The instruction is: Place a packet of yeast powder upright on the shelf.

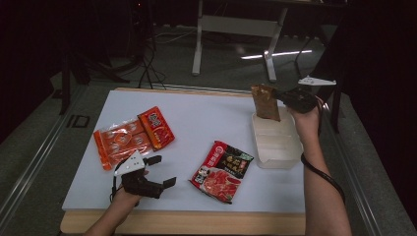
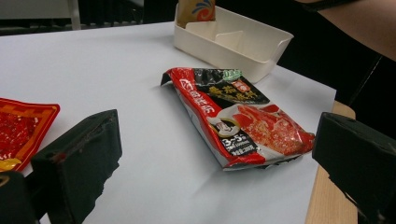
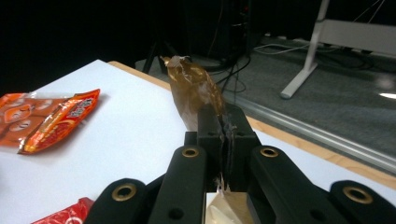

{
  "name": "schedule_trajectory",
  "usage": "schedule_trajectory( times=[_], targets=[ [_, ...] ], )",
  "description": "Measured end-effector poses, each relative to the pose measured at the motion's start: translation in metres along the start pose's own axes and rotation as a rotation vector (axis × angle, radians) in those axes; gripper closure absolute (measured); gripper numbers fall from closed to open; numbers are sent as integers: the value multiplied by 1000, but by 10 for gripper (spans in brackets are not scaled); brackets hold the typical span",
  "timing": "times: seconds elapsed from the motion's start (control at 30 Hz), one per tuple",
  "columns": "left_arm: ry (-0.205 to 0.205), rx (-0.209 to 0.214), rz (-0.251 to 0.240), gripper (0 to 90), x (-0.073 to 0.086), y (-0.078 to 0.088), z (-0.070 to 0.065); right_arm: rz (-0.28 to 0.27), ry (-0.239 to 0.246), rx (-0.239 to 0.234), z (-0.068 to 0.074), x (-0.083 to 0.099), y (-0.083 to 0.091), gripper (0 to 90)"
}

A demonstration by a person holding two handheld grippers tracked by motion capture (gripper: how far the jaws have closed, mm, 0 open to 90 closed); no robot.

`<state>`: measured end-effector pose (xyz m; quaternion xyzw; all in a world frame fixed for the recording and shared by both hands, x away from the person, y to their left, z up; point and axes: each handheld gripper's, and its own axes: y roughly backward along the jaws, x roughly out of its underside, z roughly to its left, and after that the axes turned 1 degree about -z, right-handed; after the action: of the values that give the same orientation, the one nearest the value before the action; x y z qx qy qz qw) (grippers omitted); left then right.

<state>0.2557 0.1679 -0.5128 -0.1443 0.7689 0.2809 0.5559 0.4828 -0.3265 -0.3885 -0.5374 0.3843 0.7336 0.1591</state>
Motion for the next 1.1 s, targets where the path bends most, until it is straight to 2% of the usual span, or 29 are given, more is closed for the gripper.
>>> schedule_trajectory(
  times=[0.1, 0.17, 0.2, 0.27, 0.33, 0.37, 0.47, 0.57, 0.6, 0.7, 0.73, 0.83, 0.93, 1.03, 1.1],
  targets=[
    [-5, -1, 0, 17, 0, 0, 0, 9, -5, 0, 0, 3, -4, 868],
    [-1, -1, -2, 17, 0, 0, 0, 26, 7, 17, 0, 5, -7, 865],
    [-1, -3, 0, 17, 0, 0, 1, 30, -1, 15, 0, 7, -8, 864],
    [2, -2, 1, 17, 0, 0, 1, 38, -8, 43, -2, 10, -10, 865],
    [-2, -7, 5, 17, 1, 0, 1, 39, -13, 43, -3, 12, -10, 865],
    [-1, -5, 3, 17, 1, -1, 1, 44, -33, 71, -7, 17, -11, 865],
    [19, 17, -19, 17, 1, -1, 3, 48, -73, 79, -14, 23, -10, 859],
    [-3, 3, -12, 17, 0, 0, 4, 49, -86, 111, -18, 27, -8, 854],
    [-10, 0, -18, 17, 1, 0, 5, 52, -82, 137, -19, 27, -6, 852],
    [-19, -2, -26, 17, 2, 0, 7, 49, -142, 190, -24, 28, -2, 840],
    [-24, -9, -23, 17, 3, -1, 7, 45, -157, 200, -25, 29, 0, 822],
    [-22, -18, -3, 17, 3, -2, 7, 48, -159, 247, -24, 29, 3, 750],
    [10, -5, 19, 19, 3, -3, 8, 48, -140, 295, -20, 27, 10, 654],
    [21, -32, 43, 19, 1, -3, 9, 27, -156, 304, -16, 26, 20, 611],
    [29, -42, 50, 19, 1, -2, 10, 26, -150, 309, -11, 27, 26, 588]
  ],
)
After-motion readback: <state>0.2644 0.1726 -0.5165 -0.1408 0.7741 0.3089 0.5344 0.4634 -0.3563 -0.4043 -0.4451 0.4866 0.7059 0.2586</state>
